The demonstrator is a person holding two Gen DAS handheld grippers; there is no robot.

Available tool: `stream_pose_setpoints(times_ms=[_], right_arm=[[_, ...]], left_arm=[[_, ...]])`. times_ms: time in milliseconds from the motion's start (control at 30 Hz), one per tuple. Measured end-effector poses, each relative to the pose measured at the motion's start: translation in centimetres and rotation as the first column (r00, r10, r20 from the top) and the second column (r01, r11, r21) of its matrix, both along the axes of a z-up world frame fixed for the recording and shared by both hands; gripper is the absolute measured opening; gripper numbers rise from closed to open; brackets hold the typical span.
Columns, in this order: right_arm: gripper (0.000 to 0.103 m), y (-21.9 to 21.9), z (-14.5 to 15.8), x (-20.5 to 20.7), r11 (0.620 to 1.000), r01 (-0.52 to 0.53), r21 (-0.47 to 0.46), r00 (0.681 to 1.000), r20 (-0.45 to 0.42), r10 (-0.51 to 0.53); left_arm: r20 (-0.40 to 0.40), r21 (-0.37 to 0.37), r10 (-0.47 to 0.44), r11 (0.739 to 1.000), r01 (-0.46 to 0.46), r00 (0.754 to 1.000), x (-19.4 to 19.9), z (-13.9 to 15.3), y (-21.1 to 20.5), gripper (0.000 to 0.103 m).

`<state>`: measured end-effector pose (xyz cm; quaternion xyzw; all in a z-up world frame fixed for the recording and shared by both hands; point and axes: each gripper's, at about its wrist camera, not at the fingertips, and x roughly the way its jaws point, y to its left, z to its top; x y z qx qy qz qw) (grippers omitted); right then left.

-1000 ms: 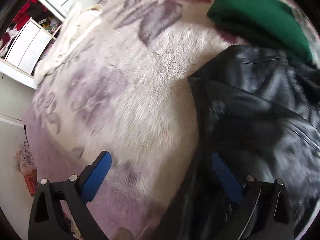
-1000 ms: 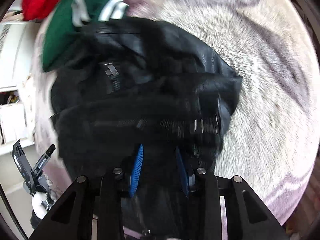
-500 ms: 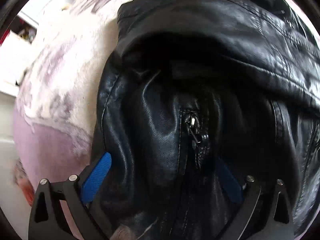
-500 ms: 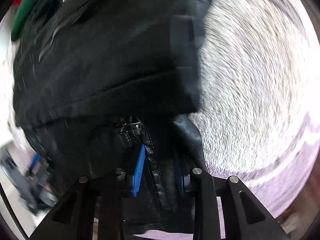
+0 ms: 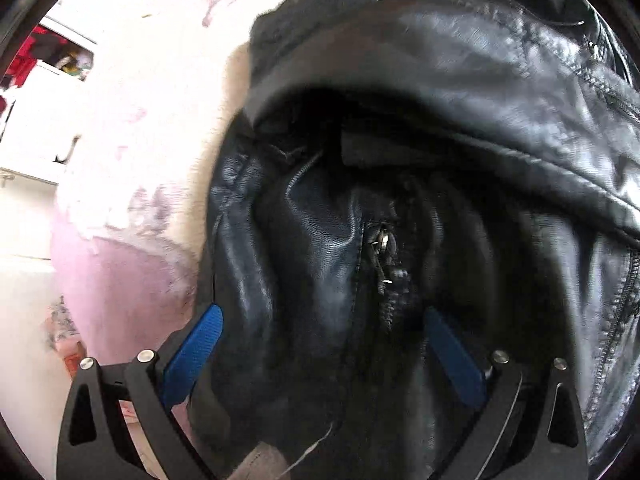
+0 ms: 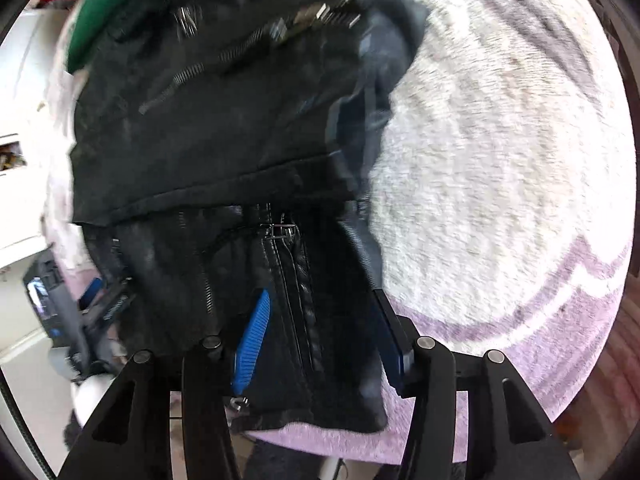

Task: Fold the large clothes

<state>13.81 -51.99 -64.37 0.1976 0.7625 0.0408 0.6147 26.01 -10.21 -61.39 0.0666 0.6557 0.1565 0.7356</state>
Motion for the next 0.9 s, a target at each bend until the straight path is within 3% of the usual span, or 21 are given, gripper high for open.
stream_pose_setpoints(times_ms=[133,267,333,400,500,533,700,900], right_arm=[[0.054,-4.9,1.2,0.5,0.996,0.019,0.091,1.0,0.017,-0.021],[0.054,-10.9,2.0,-0.1,0.993,-0.012,0.114,1.0,0.018,0.01],[0.054,-13.1,3.2,0.2,0.995,-0.042,0.088,0.999,0.025,0.04],[0.054,-15.4,3.6,-0.6,0.996,-0.058,0.066,0.998,0.027,0.056],[0.054,-19.1,3.8,0.2,0.998,-0.054,0.033,0.998,0.017,0.053],[0.054,-20.5,3.7,0.3,0.999,-0.049,0.02,0.999,0.015,0.049],[0.054,-24.7,2.5,1.1,1.0,0.007,-0.021,1.0,0.016,-0.006],[0.054,-25.8,2.8,2.4,1.0,-0.002,-0.021,0.999,0.032,0.003]], left_arm=[[0.048,0.123,0.018,0.992,-0.024,0.999,-1.8,4.1,-3.8,0.103],[0.072,0.278,0.054,0.958,-0.072,0.996,-4.8,8.0,-8.6,0.103],[0.058,0.355,0.032,0.933,-0.051,0.998,-6.6,8.7,-12.2,0.103],[0.019,0.477,-0.043,0.878,0.029,0.999,-8.7,8.3,-17.2,0.103],[-0.041,0.585,-0.155,0.797,0.15,0.987,-12.9,6.2,-23.5,0.103],[-0.059,0.587,-0.173,0.791,0.174,0.983,-13.6,5.3,-24.9,0.103],[-0.143,0.475,-0.193,0.847,0.238,0.971,-16.6,1.7,-32.3,0.103],[-0.195,0.496,-0.209,0.822,0.28,0.958,-15.4,-2.6,-36.8,0.103]])
